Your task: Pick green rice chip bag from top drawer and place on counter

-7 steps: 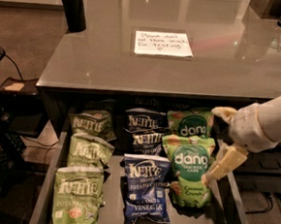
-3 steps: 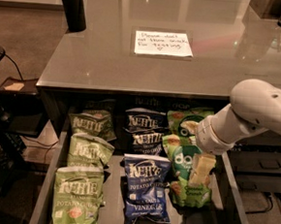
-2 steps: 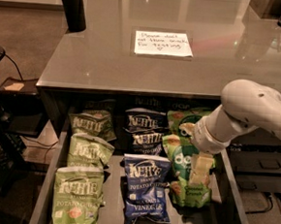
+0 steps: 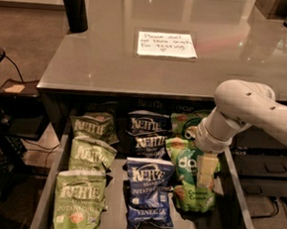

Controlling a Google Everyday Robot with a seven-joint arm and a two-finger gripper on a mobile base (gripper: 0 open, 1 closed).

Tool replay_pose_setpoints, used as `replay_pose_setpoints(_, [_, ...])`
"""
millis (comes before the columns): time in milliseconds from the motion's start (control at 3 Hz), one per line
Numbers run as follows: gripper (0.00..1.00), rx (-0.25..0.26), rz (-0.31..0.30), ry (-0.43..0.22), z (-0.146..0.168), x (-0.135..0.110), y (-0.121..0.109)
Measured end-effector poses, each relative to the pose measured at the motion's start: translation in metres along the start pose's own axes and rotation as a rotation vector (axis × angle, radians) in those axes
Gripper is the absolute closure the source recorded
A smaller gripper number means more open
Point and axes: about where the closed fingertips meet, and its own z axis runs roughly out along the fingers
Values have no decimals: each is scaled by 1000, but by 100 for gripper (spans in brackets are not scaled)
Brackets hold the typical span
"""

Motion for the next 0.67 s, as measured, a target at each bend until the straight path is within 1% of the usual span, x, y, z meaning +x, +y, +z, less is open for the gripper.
replay_pose_setpoints(333, [19,-27,-18,49,4,10,0])
replay_pose_setpoints(667, [41,-66,-17,59,-4,11,7])
